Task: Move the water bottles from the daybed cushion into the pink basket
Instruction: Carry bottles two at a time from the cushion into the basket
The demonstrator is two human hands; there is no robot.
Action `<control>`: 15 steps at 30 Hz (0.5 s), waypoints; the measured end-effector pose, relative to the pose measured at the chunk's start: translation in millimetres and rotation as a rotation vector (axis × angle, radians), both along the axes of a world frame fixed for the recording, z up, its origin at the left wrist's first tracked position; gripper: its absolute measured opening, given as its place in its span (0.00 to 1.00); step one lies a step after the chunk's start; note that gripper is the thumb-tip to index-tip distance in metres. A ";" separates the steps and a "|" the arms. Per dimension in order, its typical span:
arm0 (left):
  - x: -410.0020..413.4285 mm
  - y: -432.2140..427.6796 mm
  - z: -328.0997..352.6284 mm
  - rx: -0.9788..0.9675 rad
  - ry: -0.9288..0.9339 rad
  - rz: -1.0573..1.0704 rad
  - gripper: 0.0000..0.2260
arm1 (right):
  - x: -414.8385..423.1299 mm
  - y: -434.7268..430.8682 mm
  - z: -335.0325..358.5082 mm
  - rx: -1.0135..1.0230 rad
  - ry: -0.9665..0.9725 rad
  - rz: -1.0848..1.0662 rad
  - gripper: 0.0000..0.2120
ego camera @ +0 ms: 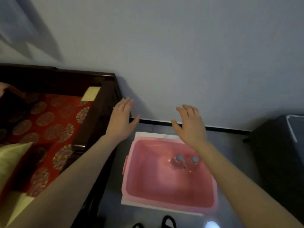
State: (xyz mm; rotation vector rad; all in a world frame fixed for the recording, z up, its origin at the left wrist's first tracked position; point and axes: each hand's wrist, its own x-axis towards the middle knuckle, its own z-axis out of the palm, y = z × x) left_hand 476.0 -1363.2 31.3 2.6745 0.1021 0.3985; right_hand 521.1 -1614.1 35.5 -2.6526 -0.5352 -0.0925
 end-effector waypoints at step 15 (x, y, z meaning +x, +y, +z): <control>-355.9 256.8 130.1 0.083 -0.128 0.642 0.32 | -187.4 313.1 128.4 0.111 -0.217 0.473 0.27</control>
